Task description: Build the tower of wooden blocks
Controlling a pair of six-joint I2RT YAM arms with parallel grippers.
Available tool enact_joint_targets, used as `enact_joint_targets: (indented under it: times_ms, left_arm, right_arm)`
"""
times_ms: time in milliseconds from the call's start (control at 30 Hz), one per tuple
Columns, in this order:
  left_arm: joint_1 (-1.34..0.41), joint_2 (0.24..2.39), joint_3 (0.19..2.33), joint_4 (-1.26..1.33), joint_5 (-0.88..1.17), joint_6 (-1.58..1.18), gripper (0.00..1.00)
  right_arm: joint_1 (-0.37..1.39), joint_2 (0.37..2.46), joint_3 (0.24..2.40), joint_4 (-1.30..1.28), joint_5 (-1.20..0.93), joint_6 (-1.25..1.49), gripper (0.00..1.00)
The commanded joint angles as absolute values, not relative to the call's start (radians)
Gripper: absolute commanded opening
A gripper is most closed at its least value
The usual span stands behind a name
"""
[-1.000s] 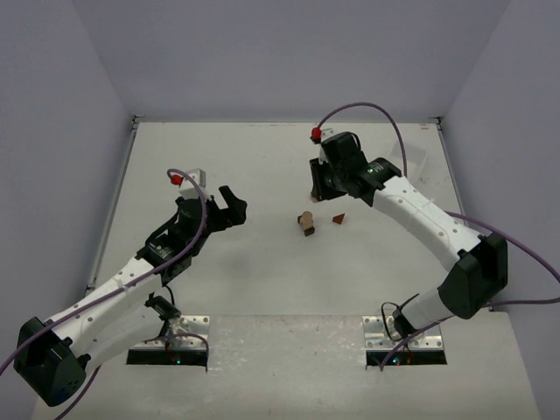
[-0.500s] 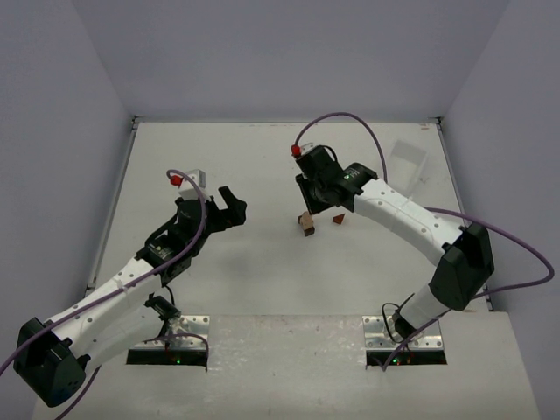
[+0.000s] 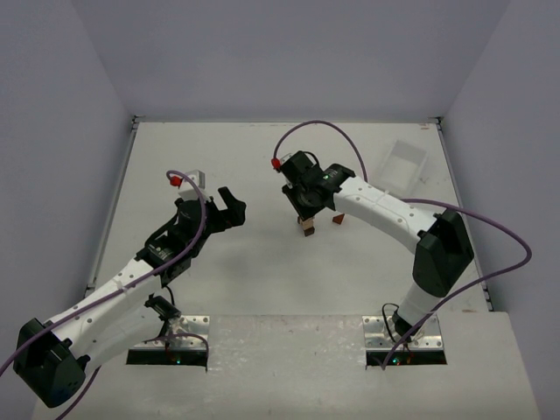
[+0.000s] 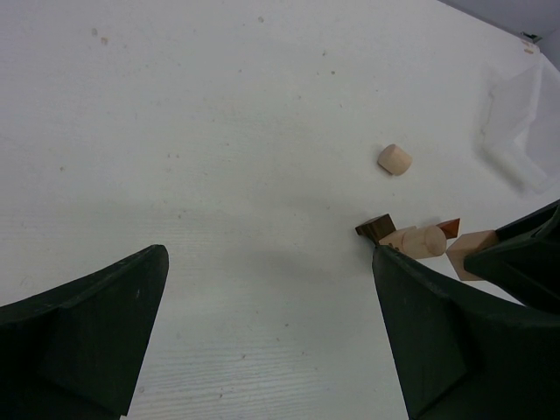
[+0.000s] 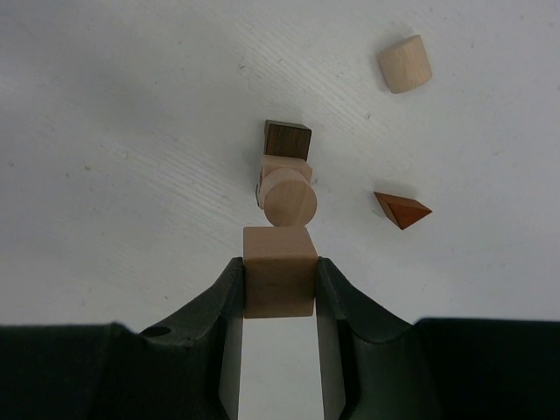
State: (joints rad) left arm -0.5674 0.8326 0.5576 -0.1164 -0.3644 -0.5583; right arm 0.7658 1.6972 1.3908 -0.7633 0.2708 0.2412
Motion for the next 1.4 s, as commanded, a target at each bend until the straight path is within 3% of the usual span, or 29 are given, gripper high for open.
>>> enact_joint_targets:
  times_ms: [0, 1367]
  left_arm:
    - [-0.556, 0.818, 0.558, -0.096, -0.379, -0.563, 1.0]
    - [-0.557, 0.831, 0.563, -0.097, -0.392, -0.568, 1.0]
  right_arm:
    - [0.767, 1.703, 1.445, -0.73, 0.271, 0.227, 0.11]
    - [0.764, 1.786, 1.469, -0.732, 0.33, 0.221, 0.18]
